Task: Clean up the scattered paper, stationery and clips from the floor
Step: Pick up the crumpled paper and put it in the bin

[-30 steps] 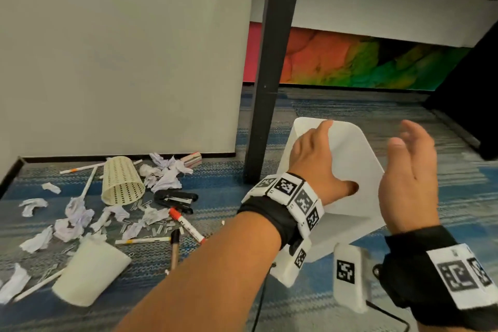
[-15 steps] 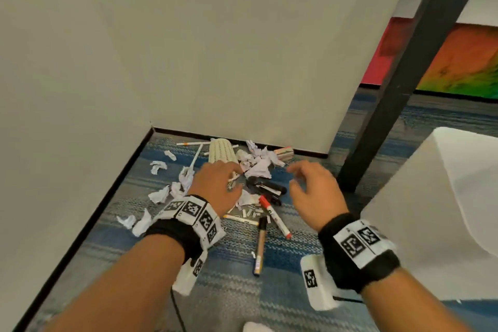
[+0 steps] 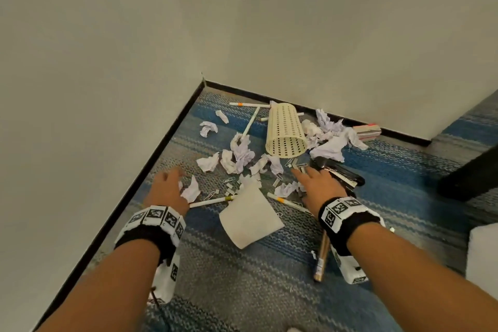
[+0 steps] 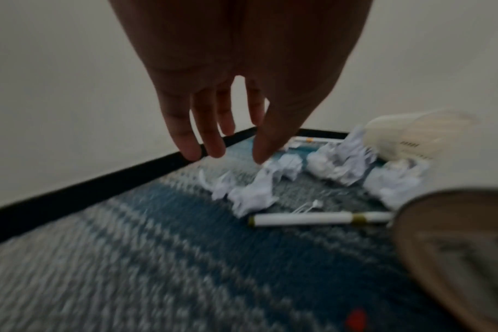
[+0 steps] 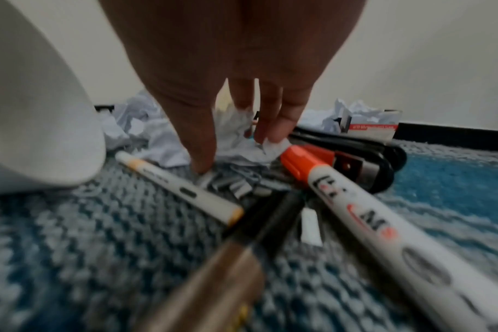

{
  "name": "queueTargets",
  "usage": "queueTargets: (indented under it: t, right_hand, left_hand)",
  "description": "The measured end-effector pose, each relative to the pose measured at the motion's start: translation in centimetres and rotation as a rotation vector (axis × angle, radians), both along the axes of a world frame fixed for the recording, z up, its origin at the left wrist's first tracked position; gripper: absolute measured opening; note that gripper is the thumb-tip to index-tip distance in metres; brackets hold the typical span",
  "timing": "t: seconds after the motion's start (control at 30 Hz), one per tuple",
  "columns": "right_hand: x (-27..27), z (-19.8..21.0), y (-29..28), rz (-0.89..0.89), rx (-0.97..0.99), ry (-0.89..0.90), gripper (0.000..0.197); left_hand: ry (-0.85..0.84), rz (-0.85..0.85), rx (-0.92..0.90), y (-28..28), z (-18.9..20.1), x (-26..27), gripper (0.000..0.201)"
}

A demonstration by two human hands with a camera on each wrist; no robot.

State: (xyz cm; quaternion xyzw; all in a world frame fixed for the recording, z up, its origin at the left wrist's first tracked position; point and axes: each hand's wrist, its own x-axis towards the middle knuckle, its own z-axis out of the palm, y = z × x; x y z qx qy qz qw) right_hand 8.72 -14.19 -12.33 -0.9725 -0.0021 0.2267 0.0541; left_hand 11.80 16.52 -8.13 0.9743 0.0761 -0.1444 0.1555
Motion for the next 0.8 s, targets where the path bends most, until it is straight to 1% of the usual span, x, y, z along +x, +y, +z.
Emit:
queueTargets:
  t: [0.03, 0.1, 0.17, 0.2, 0.23, 0.3, 0.37, 0.4, 0.47, 0.57, 0.63, 0.67, 0.77, 0.8]
  right_hand:
    - [-0.1, -0.5, -0.2, 0.004, -0.023, -0.009, 0.065]
    - [-0.7, -1.2, -0.5, -0.058, -0.004, -0.080, 0.059]
    - [-1.7, -1.5, -0.6, -0.182, 0.116, -0.195, 0.051]
    - [-2.2, -1.3, -0.4, -0.249, 0.200, -0.237, 0.047]
    - [-2.6, -1.2, -0.3, -0.308, 0.278, -0.270, 0.043]
    - [-3.0, -0.8, 0.1, -0.364, 0.376, -0.332, 0.033]
    - [-3.2, -0.4, 0.4, -0.379, 0.435, -0.395, 0.025]
    - [-3.4, -0.1, 0.6, -0.380, 0.462, -0.423, 0.024]
    - [-3.7, 0.7, 0.9, -0.376, 0.519, -0.466, 0.025]
    - [-4.4, 2.5, 1.1, -0.407, 0.575, -0.515, 0.026]
    - [-5.2, 4.5, 1.1, -0.439, 0.601, -0.592, 0.020]
    - [-5.7, 5.6, 0.9, -0.447, 0.617, -0.639, 0.021]
    - [-7.4, 9.5, 0.0, -0.489, 0.687, -0.736, 0.042]
    - [-8.1, 10.8, -0.5, -0.512, 0.705, -0.761, 0.045]
  left_hand:
    - [0.028, 0.024, 0.009, 0.3, -0.7, 0.1, 0.050]
    - [0.073, 0.033, -0.021, 0.7, -2.2, 0.4, 0.069]
    - [0.121, 0.021, -0.018, 0.9, -3.5, 1.0, 0.080]
    - [0.154, 0.012, 0.003, 0.9, -4.0, 1.3, 0.080]
    - [0.185, 0.000, 0.021, 0.8, -4.7, 1.5, 0.076]
    - [0.195, -0.015, 0.055, 0.7, -5.4, 1.8, 0.057]
    - [0.141, -0.014, 0.043, 0.6, -5.5, 1.8, 0.036]
    - [0.112, -0.018, 0.029, 0.5, -5.1, 1.6, 0.031]
    - [0.069, -0.042, 0.006, 0.2, -3.9, 1.4, 0.022]
    - [-0.002, -0.078, -0.044, -1.1, -0.3, 1.3, 0.013]
    - [-0.090, -0.106, -0.093, -2.8, 2.9, 1.0, 0.016]
    - [-0.144, -0.143, -0.125, -3.8, 4.4, 0.6, 0.018]
    - [-0.279, -0.312, -0.229, -7.8, 8.9, -1.2, 0.020]
    - [-0.302, -0.370, -0.259, -9.5, 10.3, -2.0, 0.020]
